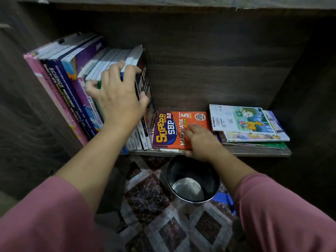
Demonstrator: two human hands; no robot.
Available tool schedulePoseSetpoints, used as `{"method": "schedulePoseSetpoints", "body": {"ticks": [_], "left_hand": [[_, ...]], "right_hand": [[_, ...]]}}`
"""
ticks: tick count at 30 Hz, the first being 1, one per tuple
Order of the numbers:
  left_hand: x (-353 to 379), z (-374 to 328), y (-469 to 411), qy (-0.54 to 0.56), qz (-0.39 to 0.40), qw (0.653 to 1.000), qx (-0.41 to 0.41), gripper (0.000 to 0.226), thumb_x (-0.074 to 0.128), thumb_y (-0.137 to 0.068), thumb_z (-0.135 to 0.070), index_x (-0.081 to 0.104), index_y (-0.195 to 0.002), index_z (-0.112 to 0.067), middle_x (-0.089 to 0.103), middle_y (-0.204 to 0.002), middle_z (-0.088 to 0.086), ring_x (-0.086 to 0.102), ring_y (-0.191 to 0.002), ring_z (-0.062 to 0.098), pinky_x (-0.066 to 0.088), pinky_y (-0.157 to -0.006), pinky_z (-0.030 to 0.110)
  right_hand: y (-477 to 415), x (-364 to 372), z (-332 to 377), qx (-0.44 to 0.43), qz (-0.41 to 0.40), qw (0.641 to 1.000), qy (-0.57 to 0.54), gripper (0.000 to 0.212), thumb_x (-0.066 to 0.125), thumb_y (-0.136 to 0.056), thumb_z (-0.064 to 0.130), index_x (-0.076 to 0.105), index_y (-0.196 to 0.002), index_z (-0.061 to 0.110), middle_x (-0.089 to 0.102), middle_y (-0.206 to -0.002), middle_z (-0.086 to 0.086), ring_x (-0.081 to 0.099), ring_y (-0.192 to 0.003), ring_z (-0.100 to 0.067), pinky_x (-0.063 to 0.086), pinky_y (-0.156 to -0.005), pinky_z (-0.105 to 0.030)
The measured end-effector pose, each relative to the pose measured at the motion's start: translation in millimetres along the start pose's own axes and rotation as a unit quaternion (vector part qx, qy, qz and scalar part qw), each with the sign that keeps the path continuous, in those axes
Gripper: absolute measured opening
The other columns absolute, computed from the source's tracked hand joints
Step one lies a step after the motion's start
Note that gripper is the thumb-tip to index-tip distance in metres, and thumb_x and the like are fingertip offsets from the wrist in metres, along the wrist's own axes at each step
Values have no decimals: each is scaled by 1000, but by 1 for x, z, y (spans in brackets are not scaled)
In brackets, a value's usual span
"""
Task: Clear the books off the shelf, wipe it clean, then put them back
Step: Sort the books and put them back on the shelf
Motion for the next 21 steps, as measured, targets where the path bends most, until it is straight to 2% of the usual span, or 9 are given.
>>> {"method": "schedulePoseSetpoints", "body": {"ticks": [3, 7, 11, 14, 17, 21], "left_hand": [[0, -1, 0, 5, -8, 1000, -3, 47, 69, -73, -36, 52, -117, -30, 52, -124, 1, 49, -112, 22, 28, -92, 47], [0, 5, 0, -7, 10, 1000, 26, 55, 71, -73, -44, 49, -121, -30, 49, -131, 3, 48, -116, 23, 28, -91, 47], [-6, 13, -1, -23, 85, 994, 66, 86, 77, -60, -62, 40, -131, -32, 35, -148, 2, 37, -130, 23, 22, -93, 47], [-17, 16, -5, -33, 147, 985, 85, 107, 81, -48, -68, 32, -137, -35, 24, -156, 2, 30, -138, 21, 21, -97, 47], [-25, 18, -8, -47, 184, 977, 96, 120, 87, -40, -61, 26, -140, -36, 18, -159, 3, 29, -139, 22, 22, -100, 48], [-21, 18, -7, -57, 172, 979, 94, 120, 93, -42, -44, 25, -141, -33, 20, -157, 5, 30, -138, 22, 23, -101, 50]], "right_hand": [[-7, 17, 12, 15, 53, 998, -4, 92, 65, -88, 42, 5, -155, 23, 7, -162, -9, 6, -149, -30, 10, -120, -45], [-16, 19, 25, -9, 63, 998, -2, 84, 63, -92, 32, 7, -155, 23, 9, -162, -9, 10, -148, -32, 15, -119, -45], [-20, 18, 31, -12, 108, 994, -15, 74, 51, -99, 32, 4, -155, 26, 3, -163, -6, 6, -149, -31, 16, -119, -45], [-21, 13, 30, -24, 111, 994, 1, 61, 40, -103, 27, 7, -155, 26, 8, -163, -5, 11, -148, -31, 19, -117, -44], [-19, 12, 34, -30, 106, 992, 55, 58, 32, -104, 18, 5, -156, 20, 9, -162, -11, 15, -146, -37, 23, -117, -48], [-16, 22, 48, -13, 91, 988, 125, 62, 32, -103, 10, -1, -155, 15, 6, -160, -22, 15, -143, -47, 24, -114, -57]]}}
Point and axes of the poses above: each hand's wrist, its own y-axis away from the middle knuckle, its own x-axis out of the palm, z = x × y, the point moved 1 cm from there along -y, towards the middle knuckle
